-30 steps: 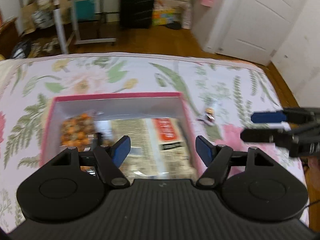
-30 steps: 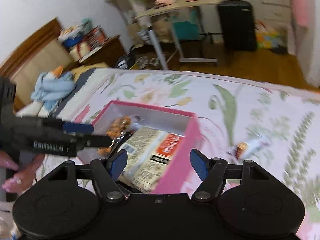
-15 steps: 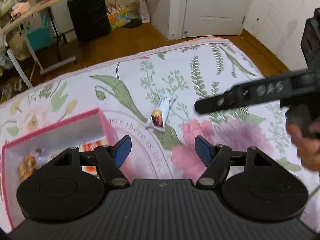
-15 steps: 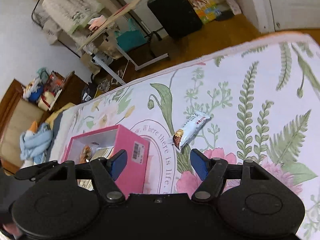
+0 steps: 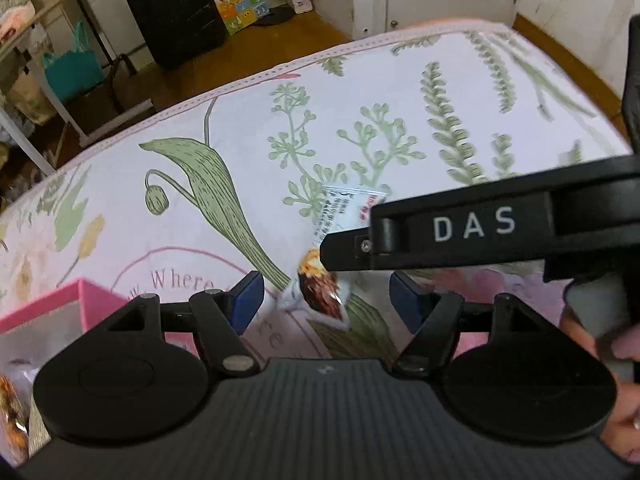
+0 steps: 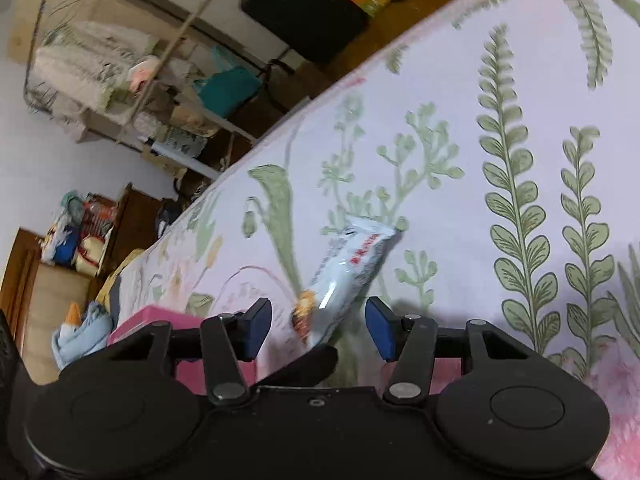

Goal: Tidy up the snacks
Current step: 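Move the right gripper to the white snack bar and close on it, then carry the white snack bar with the right gripper over the pink box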

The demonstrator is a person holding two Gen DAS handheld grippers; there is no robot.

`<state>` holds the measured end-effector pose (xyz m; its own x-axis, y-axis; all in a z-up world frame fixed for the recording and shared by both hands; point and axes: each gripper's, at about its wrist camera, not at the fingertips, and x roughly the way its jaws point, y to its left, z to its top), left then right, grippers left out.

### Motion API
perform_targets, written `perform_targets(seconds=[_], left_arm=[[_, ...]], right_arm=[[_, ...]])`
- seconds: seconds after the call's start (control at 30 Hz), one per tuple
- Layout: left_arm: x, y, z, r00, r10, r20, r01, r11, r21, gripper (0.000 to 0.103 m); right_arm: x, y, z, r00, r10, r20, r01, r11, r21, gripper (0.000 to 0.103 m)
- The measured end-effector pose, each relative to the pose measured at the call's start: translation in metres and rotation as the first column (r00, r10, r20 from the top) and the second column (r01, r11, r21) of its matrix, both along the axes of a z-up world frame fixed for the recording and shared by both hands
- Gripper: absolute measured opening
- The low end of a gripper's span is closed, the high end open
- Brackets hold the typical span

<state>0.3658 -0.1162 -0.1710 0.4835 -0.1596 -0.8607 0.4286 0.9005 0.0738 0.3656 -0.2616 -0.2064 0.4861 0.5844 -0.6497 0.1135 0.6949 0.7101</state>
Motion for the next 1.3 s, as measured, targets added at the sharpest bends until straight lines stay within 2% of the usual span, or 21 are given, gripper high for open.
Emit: perform_targets(seconds=[0.17, 0.23, 0.33, 0.4, 0.47, 0.57, 0.73, 0.97, 1.3], left_arm=[[0.011, -0.003, -0.019, 0.999, 0.014, 0.029, -0.015, 0.999, 0.04, 0.069], [0.014, 0.0, -0.025, 1.0, 0.016, 0.011, -0.017, 0.999, 0.044, 0.049], [0.015, 0.006, -0.019, 0.999, 0.035, -0.034, -0.034, 0.999, 0.013, 0.041], [0.01, 0.007, -0.015, 0.999, 0.018, -0.051, -0.017, 1.0, 0.019, 0.041], [0.004, 0.01, -0.012, 0.997, 0.012, -0.077, -0.012, 1.0, 0.0, 0.041], [-0.009, 0.012, -0.005, 0.994, 0.004, -0.108, -0.006, 1.0, -0.019, 0.041], [-0.036, 0.013, 0.01, 0.994, -0.009, -0.108, 0.007, 1.0, -0.022, 0.041], [-0.071, 0.018, 0.033, 0.982, 0.001, -0.189, -0.005, 1.0, -0.02, 0.04], [-0.113, 0.052, 0.078, 0.977, -0.005, -0.212, -0.017, 0.995, -0.101, 0.04]], right_arm=[[0.011, 0.011, -0.013, 1.0, -0.011, -0.003, 0.011, 1.0, 0.002, 0.058], [0.015, 0.016, -0.014, 1.0, -0.008, 0.007, 0.008, 1.0, -0.002, 0.058], [0.015, 0.016, -0.015, 1.0, -0.013, 0.002, 0.013, 1.0, 0.011, 0.054], [0.01, 0.018, -0.014, 1.0, 0.0, 0.001, 0.0, 1.0, -0.011, 0.039], [0.001, 0.014, -0.013, 1.0, 0.001, 0.008, -0.001, 1.0, 0.001, 0.038], [-0.011, 0.011, -0.009, 1.0, -0.002, -0.002, 0.002, 1.0, 0.012, 0.037], [-0.032, 0.01, 0.004, 1.0, 0.003, -0.009, -0.003, 1.0, 0.015, 0.036], [-0.063, 0.019, 0.032, 0.996, 0.082, -0.046, -0.084, 0.996, -0.041, 0.036], [-0.113, 0.037, 0.084, 0.988, 0.151, 0.031, -0.147, 0.984, -0.098, 0.036]])
